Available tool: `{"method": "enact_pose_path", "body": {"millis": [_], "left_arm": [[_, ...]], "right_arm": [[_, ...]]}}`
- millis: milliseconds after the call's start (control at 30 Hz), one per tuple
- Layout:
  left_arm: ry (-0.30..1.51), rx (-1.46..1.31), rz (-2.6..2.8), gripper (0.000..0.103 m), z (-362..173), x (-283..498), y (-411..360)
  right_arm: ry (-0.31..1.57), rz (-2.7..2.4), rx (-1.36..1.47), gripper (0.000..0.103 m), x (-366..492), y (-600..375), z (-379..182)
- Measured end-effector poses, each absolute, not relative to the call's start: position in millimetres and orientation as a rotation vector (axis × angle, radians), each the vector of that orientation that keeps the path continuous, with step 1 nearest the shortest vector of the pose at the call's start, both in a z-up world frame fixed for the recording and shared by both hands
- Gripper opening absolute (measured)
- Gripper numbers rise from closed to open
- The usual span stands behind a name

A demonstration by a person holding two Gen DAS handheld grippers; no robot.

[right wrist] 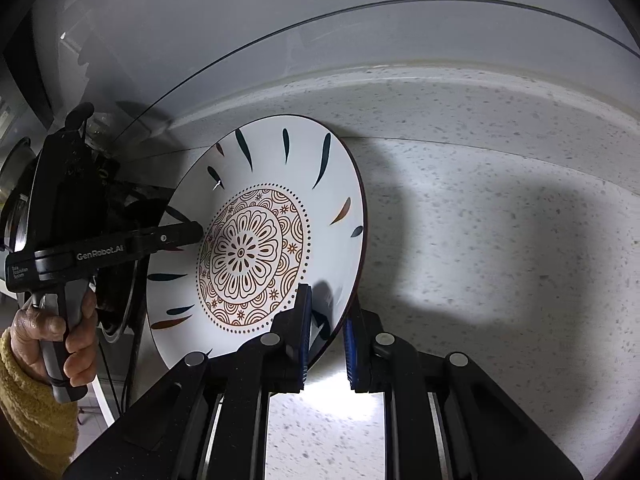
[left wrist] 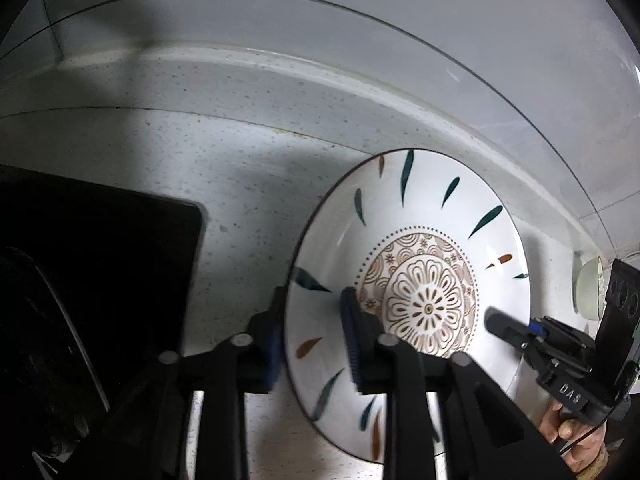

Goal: Organize plates and bowls
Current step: 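Lift the mandala plate with both grippers and carry it over the bear plates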

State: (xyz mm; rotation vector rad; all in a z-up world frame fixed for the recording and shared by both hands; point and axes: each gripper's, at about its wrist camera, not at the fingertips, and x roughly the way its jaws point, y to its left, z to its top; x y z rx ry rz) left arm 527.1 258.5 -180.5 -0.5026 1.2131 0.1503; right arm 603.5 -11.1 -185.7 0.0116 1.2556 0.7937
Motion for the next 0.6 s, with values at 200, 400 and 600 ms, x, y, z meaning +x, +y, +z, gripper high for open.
{"method": "enact_pose_path", "body": {"millis": [200,400,600], "left_arm": [[1.187,-0.58,0.1,0.014,-186.4,510.6,262.3],[1.181,-0.545,0.079,0.014,-172.3,496.1,256.2],[1.17,-0.547,0.064,0.014,-152.8,467.9,255.3]], "right_arm": [[1.246,0.755,0.021,0.013,606.0,-22.2,-184.1],[1.217,0.719,0.011,0.013,592.6,-38.2,-178.9],[1.196,0.715,0.001,0.013,568.4,-55.1,-168.6]]}}
